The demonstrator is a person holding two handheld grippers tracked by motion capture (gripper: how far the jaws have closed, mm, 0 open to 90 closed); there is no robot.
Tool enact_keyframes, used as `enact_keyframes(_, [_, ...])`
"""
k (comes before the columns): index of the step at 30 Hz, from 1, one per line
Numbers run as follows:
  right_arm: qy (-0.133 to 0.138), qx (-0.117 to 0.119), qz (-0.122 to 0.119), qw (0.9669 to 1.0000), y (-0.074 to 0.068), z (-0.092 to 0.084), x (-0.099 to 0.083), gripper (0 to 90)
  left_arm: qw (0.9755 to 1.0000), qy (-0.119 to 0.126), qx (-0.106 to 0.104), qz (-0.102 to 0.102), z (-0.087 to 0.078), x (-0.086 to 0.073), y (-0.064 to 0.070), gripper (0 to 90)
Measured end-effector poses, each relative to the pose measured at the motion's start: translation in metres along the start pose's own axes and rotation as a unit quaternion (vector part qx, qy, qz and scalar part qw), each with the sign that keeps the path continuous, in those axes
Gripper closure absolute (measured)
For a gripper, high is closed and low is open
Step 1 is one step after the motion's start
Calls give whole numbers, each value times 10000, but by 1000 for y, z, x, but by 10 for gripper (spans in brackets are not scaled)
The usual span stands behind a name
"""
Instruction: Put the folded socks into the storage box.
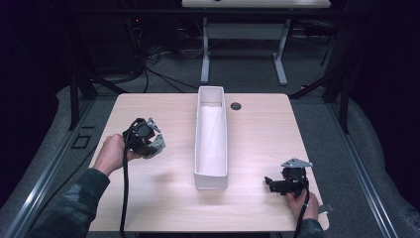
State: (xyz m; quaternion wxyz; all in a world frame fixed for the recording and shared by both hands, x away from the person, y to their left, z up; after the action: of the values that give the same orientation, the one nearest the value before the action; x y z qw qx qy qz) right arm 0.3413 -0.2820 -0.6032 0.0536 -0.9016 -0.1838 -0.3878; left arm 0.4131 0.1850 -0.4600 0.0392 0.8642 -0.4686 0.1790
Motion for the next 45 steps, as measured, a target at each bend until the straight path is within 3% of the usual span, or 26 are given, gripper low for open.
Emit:
enact_keyframes(17, [-20, 52, -68, 10000, 0, 1, 0, 19, 9989, 150, 151, 419, -39, 34, 10, 686])
enact_keyframes(31, [-32, 52, -73, 10000, 0, 1, 0, 14, 9960, 261, 181, 829, -54, 67, 27, 686])
enact_keyframes(45, [-35, 42, -75, 10000, 0, 1, 0, 13, 9924, 192, 163, 1200, -57, 92, 48, 685])
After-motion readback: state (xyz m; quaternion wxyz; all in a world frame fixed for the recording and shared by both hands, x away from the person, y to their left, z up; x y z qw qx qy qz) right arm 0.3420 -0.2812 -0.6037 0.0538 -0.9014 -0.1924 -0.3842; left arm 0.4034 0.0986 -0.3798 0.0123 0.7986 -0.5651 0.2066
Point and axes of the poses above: each handheld gripper's, and its own axes: z roughly forward along the jaws, x roughly out of its top, y roughly to its right, the point moved 2 cm from there along z, roughly forward along the jaws, and after that the axes turned 4 degrees about -x, right-handed, at the moved point
